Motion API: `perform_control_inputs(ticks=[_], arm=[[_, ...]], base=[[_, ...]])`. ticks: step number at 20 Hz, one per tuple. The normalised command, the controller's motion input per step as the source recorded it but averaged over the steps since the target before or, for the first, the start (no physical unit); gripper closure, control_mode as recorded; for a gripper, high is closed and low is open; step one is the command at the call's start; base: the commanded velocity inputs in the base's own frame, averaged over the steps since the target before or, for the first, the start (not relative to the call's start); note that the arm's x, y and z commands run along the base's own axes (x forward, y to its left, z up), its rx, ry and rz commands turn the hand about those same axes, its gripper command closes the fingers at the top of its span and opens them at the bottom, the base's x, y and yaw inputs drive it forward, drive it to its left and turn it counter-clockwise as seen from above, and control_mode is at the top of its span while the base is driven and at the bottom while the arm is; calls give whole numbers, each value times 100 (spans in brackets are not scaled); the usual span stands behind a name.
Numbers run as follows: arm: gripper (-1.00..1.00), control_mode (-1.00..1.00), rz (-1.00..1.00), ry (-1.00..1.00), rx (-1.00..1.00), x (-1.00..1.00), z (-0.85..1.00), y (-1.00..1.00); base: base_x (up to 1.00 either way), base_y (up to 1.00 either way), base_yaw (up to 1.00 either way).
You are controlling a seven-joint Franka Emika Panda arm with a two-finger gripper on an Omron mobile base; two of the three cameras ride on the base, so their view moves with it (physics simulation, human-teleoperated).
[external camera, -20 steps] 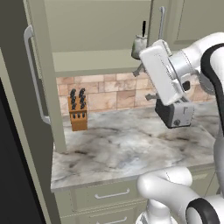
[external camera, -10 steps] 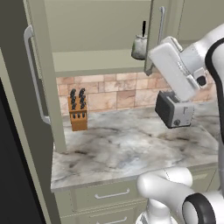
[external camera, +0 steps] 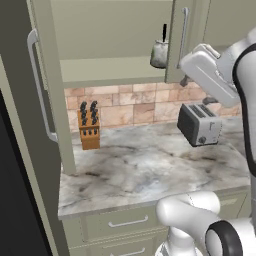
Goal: Open the cabinet, pick the kettle from the cabinet, and place it in the sink.
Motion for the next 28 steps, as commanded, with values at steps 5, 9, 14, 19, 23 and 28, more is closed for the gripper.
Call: perform_control_inputs(ticks=[5, 9, 14, 19, 23, 28], arm=[[-100, -100, 0, -28, -22, 0, 0, -31], [-100, -100, 2, -30, -16, 1, 0, -30], [-100, -100, 3, -25, -15, 5, 6, -21], [-100, -100, 4, -20, -20, 10, 8, -14], [-100, -100, 0, -2, -21, 19, 13, -15], [-100, -100, 0, 0, -21, 20, 19, -15]], base=[[0, 0, 0], [0, 0, 0], [0, 0, 0], [0, 0, 0], [0, 0, 0], [0, 0, 0]])
